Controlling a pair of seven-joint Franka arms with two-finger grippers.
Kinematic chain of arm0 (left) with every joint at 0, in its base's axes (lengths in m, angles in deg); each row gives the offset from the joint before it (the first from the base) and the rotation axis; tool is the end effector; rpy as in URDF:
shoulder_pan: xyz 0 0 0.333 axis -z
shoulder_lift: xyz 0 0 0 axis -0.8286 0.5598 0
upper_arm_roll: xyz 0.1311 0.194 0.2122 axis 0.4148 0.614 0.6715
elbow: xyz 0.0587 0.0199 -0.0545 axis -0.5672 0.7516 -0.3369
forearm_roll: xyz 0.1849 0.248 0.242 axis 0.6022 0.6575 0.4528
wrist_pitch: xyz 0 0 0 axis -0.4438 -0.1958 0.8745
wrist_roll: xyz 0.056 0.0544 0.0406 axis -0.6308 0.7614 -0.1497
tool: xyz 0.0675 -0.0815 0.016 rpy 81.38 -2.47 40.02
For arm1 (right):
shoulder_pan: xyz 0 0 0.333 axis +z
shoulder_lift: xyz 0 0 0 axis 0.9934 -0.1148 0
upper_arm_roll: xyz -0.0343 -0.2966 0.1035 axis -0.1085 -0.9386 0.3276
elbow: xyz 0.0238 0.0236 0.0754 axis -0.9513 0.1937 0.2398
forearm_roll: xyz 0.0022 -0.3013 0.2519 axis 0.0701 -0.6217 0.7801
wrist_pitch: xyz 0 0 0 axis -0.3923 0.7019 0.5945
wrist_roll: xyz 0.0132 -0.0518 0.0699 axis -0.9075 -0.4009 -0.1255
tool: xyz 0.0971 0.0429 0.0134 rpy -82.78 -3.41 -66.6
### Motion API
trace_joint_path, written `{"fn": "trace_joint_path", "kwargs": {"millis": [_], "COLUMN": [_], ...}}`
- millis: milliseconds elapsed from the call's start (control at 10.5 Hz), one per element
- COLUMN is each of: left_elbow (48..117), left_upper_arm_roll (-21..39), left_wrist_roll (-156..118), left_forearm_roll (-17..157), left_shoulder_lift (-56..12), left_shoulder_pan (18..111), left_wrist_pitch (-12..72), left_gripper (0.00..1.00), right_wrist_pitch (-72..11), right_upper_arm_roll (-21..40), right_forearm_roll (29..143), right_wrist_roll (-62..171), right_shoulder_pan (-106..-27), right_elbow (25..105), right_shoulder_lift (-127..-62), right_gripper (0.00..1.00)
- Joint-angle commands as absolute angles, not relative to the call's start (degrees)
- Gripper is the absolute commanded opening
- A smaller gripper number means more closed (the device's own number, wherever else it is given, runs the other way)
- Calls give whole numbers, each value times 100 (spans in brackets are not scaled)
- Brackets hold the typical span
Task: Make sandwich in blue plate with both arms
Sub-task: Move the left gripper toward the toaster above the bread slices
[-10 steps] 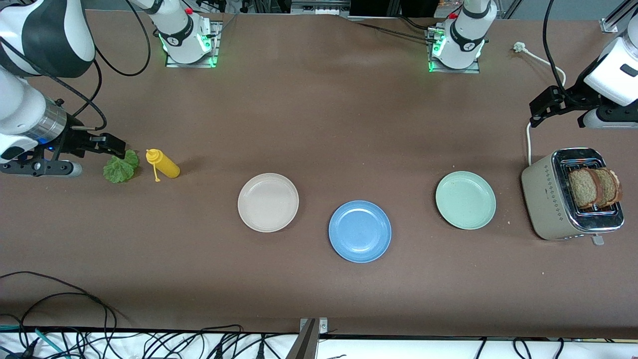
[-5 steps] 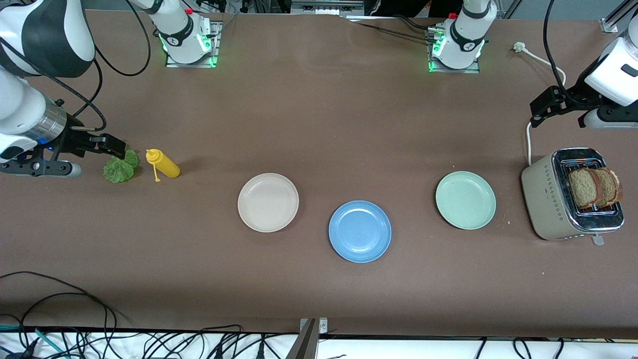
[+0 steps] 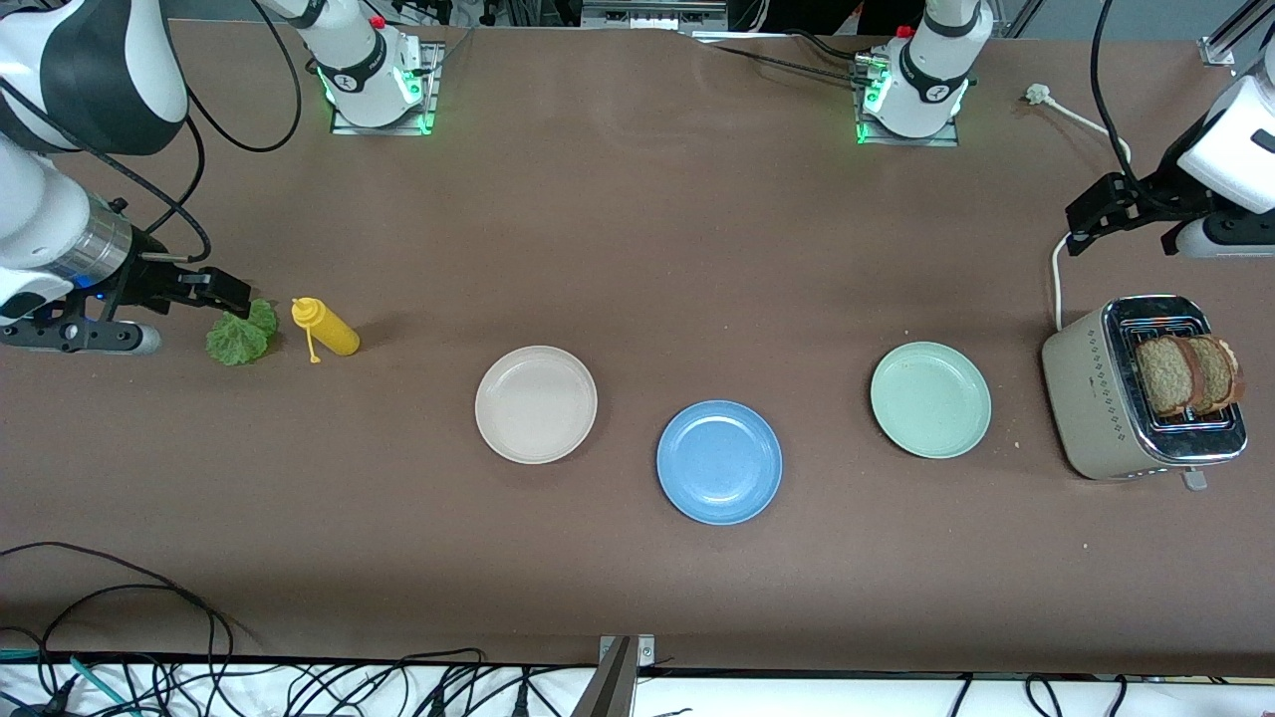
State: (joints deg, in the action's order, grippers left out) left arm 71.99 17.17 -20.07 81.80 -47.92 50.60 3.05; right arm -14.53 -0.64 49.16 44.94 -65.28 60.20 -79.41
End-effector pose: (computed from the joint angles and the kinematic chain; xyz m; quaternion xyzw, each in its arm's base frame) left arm 0.5531 -0.0386 0.6360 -0.9996 -0.0067 -0.0141 0.0230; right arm 0.6013 0.0381 0.5223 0.9994 -0.0164 -0.0219 0.0227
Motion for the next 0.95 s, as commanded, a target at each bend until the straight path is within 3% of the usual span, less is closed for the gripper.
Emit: {"fn": "trace_joint_path", "kwargs": {"millis": [0, 859], "left_elbow": [7167, 7009], "left_upper_arm_roll": [1720, 1711], "left_wrist_roll": [-2127, -2215], "left_forearm_roll": [8344, 8634], "left_shoulder_lift": [-4765, -3930], "left_shoulder_pan": [4920, 4383], "left_wrist_pitch": [233, 532], "left_gripper": [100, 100], "right_wrist_pitch": [-1356, -1338], "right_upper_arm_roll": [-68, -59], "right_forearm_roll": [5021, 5003], "right_wrist_roll": [4394, 4394], "right_shoulder_pan": [-6548, -6539], "right_elbow": [5862, 5862], "right_shoulder_lift": [-8010, -8010], "right_gripper": [100, 100]}}
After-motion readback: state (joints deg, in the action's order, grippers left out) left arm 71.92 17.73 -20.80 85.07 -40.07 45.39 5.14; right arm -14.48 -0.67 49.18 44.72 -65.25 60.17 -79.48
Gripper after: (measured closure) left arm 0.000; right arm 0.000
